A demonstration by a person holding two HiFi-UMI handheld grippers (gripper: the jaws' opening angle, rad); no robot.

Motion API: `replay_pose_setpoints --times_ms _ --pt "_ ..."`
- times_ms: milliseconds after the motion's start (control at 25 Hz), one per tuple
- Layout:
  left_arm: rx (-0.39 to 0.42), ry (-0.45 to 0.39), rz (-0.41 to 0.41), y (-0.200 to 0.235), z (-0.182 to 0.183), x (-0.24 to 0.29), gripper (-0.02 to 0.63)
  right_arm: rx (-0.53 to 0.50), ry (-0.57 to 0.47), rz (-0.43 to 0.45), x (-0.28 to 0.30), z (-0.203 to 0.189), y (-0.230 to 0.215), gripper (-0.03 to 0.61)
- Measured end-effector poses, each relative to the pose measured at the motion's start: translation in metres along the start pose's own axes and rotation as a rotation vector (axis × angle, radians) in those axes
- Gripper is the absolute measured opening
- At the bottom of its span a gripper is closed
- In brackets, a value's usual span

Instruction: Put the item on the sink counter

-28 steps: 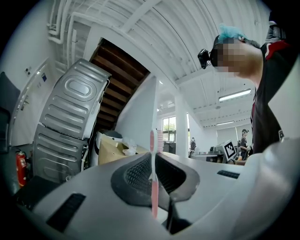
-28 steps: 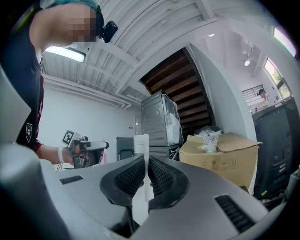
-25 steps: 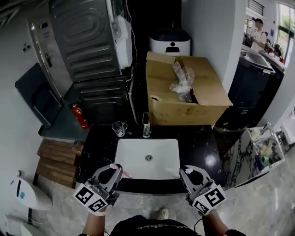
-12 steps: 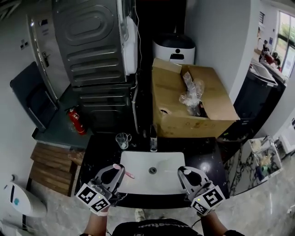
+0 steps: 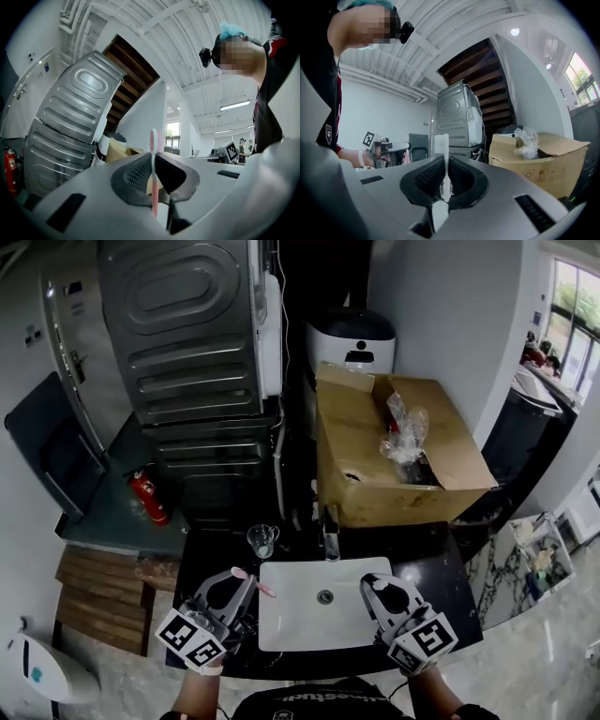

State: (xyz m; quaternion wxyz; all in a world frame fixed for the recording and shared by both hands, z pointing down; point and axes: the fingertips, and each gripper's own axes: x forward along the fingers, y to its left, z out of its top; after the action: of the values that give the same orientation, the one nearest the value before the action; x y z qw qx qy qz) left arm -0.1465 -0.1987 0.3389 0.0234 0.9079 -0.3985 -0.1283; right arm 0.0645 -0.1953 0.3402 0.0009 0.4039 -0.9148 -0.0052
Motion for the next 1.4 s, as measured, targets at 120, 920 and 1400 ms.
replay_pose_setpoints --times_ms 120,920,1400 --pt "-0.016 -0.001 0.002 0.014 -0.002 0.003 0.035 0.016 0.015 -0.021 0.007 -0.003 -0.002 0.051" --pt "-0.203 -0.075 0.233 0.119 -0.045 0.052 0.034 0.047 0.066 0.036 0.026 -0.023 -0.045 0.051" --pt "-0.242 -0.097 0.324 0.224 -0.101 0.075 0.034 0.032 0.127 0.013 0.01 -0.036 -0.047 0.049"
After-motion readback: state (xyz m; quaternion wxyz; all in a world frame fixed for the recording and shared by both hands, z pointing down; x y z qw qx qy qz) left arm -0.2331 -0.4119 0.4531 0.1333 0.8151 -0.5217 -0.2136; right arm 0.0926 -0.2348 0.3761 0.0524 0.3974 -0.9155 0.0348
